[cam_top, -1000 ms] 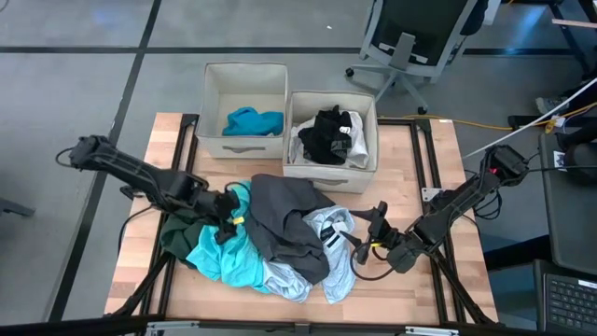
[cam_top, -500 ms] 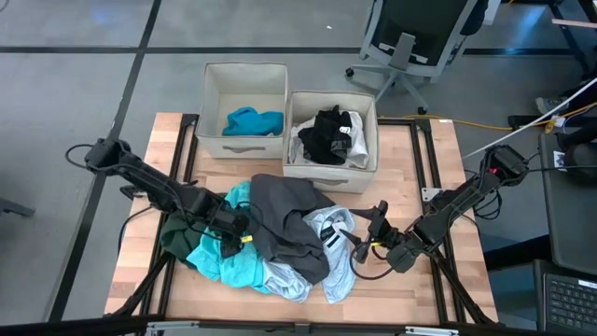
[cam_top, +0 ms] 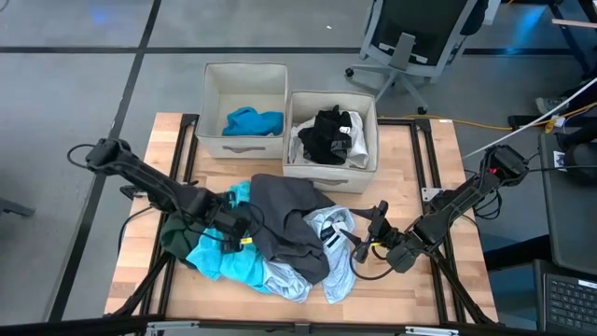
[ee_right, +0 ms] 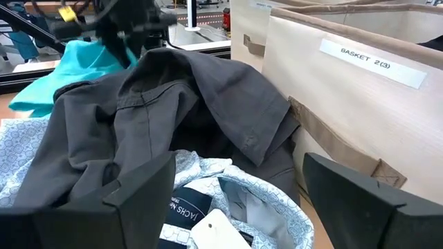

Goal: Sort clothes
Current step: Put the light blue shorts into the left laundry organizer

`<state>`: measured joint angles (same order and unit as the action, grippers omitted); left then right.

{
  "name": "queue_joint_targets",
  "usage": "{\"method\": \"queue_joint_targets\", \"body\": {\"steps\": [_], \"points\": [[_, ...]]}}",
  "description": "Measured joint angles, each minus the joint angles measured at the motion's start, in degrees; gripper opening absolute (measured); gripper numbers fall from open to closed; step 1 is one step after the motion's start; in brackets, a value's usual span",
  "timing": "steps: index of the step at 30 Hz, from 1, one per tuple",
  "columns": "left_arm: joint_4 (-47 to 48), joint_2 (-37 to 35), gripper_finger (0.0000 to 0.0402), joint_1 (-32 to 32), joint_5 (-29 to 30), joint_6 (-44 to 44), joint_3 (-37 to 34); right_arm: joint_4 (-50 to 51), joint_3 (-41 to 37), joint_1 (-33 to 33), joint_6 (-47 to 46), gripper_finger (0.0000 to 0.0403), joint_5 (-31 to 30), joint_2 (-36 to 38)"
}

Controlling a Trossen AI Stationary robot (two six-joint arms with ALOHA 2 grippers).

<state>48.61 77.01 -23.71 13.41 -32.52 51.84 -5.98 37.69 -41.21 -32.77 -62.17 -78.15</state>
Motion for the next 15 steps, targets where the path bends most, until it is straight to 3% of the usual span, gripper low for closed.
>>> {"method": "queue_joint_targets", "body": {"steps": [15], "points": [[23.87,-0.02,0.0003,-3.36,31.98,1.21,19.74,-0.05,0.02,0.00,-0.22,0.0316,0.02,0.00]]}}
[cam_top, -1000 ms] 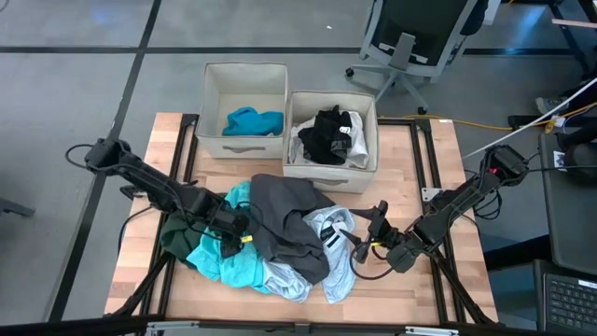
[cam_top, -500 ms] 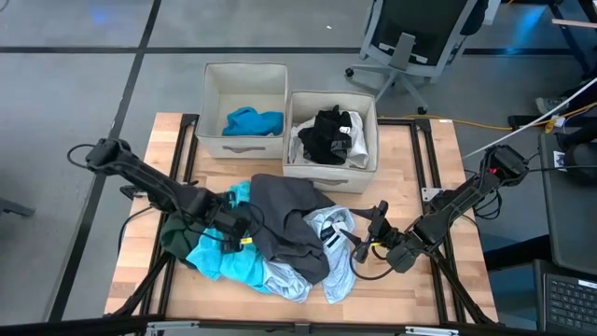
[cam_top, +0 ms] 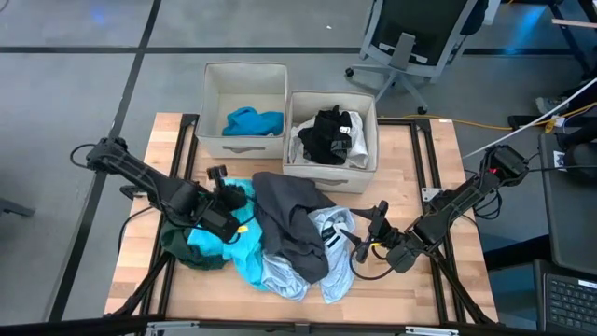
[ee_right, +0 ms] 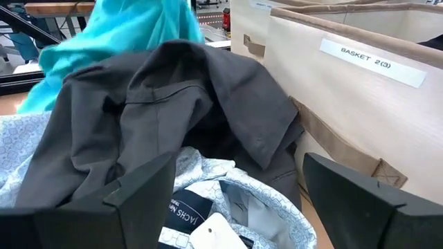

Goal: Sort clothes
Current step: Put the light blue shorts into the left laundry organizer

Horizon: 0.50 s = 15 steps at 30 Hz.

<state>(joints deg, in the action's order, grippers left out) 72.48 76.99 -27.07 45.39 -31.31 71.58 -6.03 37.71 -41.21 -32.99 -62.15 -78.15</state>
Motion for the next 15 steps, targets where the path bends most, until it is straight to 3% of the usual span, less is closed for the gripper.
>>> {"method": "queue_joint_targets", "body": {"steps": [7,15], "points": [[5.39,0.00,0.0003,0.28,12.40,4.96,9.71,-0.18,0.00,0.00,-0.09,0.0316,0.17,0.00],[4.91,-0.04,0.0004,1.81,24.70,16.00,19.05,-0.23,0.00,0.00,-0.17,0.0316,0.20,0.00]]}}
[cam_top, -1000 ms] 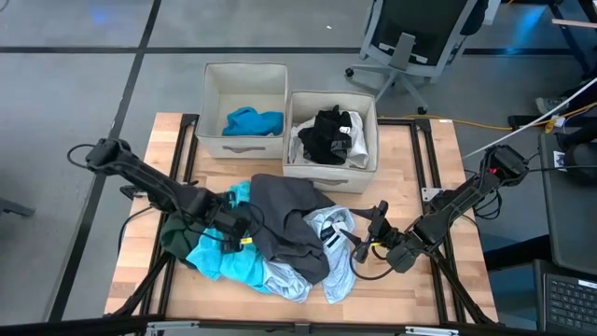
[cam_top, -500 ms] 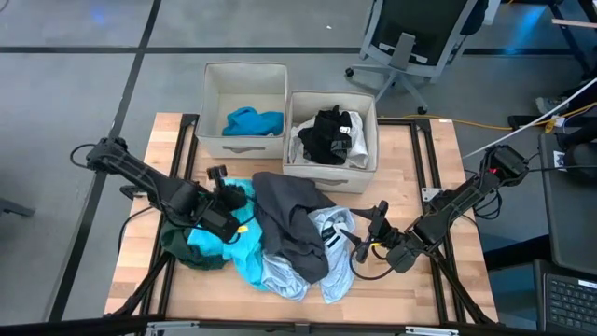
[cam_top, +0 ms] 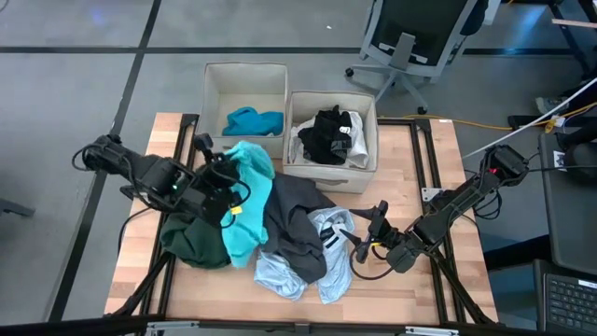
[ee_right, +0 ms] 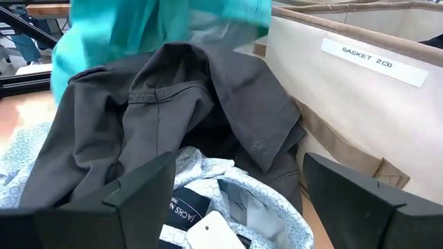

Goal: Sort clothes
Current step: Put the light blue shorts into the left laundry organizer

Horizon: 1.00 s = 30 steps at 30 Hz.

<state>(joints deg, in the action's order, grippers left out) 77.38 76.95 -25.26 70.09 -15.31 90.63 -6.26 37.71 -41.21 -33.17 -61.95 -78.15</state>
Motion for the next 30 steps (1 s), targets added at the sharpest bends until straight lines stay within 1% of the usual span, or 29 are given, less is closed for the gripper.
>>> {"method": "queue_joint_targets", "body": {"steps": [4,8,12,15,17,23,27,30], "points": [[-0.08,-0.09,0.0003,1.54,5.94,5.63,3.56,-0.06,0.00,0.00,0.00,0.0316,0.00,0.00],[-0.15,-0.54,0.0004,3.83,9.04,10.40,7.11,-0.07,0.00,0.00,0.00,0.0316,0.02,0.00],[-2.99,-1.53,0.0002,6.88,10.01,17.32,9.68,-0.07,0.00,-0.01,0.00,0.0316,0.01,-0.02],[-8.92,-2.94,0.0003,9.46,9.93,25.46,10.63,-0.11,0.00,-0.02,0.00,0.0316,0.00,-0.02],[-15.58,-4.15,0.0004,11.45,7.90,32.18,10.84,-0.14,0.00,0.00,0.00,0.0316,0.00,-0.02],[-40.20,-6.87,0.0003,18.68,-8.29,51.04,10.84,-0.13,0.01,-0.02,0.00,0.0316,0.00,-0.02],[-53.93,-7.21,0.0004,24.30,-12.64,63.10,10.84,-0.15,0.02,0.00,0.00,0.0316,0.00,-0.02],[-60.64,-7.19,0.0004,28.01,-15.55,69.16,10.86,-0.13,0.02,-0.02,0.00,0.0316,0.00,-0.02]]}}
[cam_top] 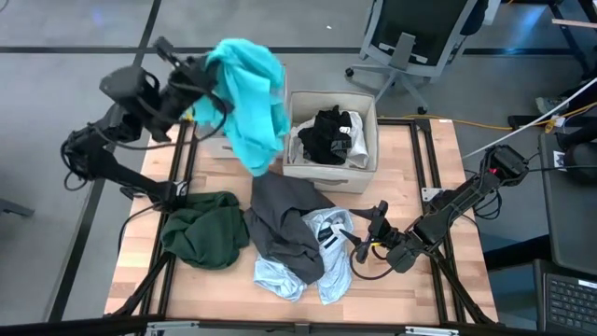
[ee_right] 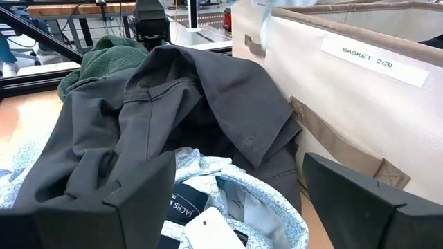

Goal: Sort clothes
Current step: Put the light blue shorts into the left laundry organizer

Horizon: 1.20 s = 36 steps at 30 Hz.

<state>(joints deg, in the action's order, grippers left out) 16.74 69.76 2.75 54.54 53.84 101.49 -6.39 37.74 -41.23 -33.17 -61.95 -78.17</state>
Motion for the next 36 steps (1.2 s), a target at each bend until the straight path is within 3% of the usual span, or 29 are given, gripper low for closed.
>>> {"method": "queue_joint_targets", "body": {"steps": [6,12,18,24,36], "points": [[-7.57,0.09,0.0005,7.14,-3.85,8.25,0.00,0.04,0.00,0.00,0.00,0.0316,0.02,0.00],[-17.31,0.44,0.0005,17.16,-8.94,10.96,0.00,0.04,0.00,0.00,0.00,0.0316,0.02,0.01],[-15.95,1.73,0.0005,26.97,-18.18,-1.26,0.00,0.04,0.00,0.00,-0.26,0.0316,0.02,0.00],[-5.79,5.49,0.0005,33.22,-19.85,-10.40,-0.02,0.04,0.00,0.02,-0.26,0.0316,0.02,0.00],[25.18,13.67,0.0005,35.58,-20.91,-23.41,-0.03,0.37,0.00,0.00,-1.09,0.0316,0.06,0.00]]}}
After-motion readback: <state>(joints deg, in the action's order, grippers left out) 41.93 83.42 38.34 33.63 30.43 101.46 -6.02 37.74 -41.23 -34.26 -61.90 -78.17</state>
